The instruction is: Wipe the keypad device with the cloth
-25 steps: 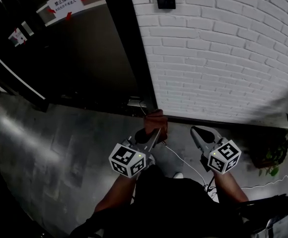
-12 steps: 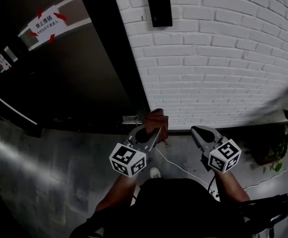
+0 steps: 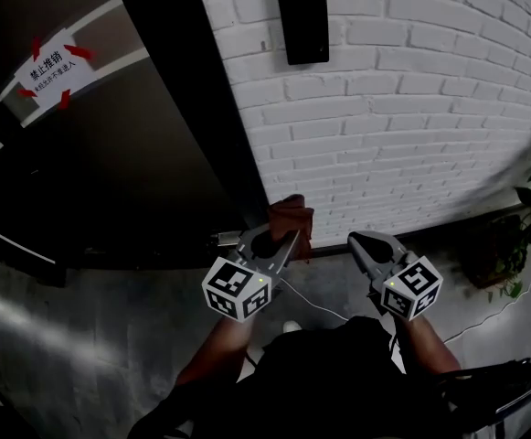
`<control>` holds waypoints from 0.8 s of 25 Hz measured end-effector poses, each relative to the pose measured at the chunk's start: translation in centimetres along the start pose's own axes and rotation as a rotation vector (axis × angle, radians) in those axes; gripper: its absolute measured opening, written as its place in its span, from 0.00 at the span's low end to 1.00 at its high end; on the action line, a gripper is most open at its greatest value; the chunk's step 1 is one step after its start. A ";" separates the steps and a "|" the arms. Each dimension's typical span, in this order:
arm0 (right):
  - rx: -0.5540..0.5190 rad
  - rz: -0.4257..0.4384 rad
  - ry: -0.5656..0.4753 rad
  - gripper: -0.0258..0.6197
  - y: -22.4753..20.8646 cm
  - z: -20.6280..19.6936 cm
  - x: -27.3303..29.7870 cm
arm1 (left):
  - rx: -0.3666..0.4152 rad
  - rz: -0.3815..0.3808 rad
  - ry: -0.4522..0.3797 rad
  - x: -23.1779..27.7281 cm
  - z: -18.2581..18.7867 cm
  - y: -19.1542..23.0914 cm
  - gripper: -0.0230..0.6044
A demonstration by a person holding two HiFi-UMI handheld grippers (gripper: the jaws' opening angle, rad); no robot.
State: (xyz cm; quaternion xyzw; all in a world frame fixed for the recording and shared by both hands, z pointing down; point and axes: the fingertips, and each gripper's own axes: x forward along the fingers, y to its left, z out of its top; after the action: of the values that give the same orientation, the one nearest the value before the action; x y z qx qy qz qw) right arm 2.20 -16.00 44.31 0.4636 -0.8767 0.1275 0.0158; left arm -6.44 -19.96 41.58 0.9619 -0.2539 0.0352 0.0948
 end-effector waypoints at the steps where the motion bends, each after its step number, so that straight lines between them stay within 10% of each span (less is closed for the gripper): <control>1: -0.005 0.001 0.003 0.03 -0.2 0.1 0.2 | 0.000 0.001 -0.002 0.2 0.3 0.4 0.14; 11: -0.100 0.074 0.006 0.03 -4.1 2.9 0.9 | 0.028 0.017 -0.094 3.8 8.2 0.7 0.14; 20: -0.113 0.153 0.000 0.03 -6.5 3.8 0.0 | 0.221 0.131 -0.196 5.1 19.8 1.3 0.14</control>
State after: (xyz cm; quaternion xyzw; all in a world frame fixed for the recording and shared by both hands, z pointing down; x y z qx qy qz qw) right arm 7.83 -20.44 42.03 0.3937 -0.9153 0.0789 0.0322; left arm -2.28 -27.47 22.93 0.9467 -0.3188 -0.0250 -0.0392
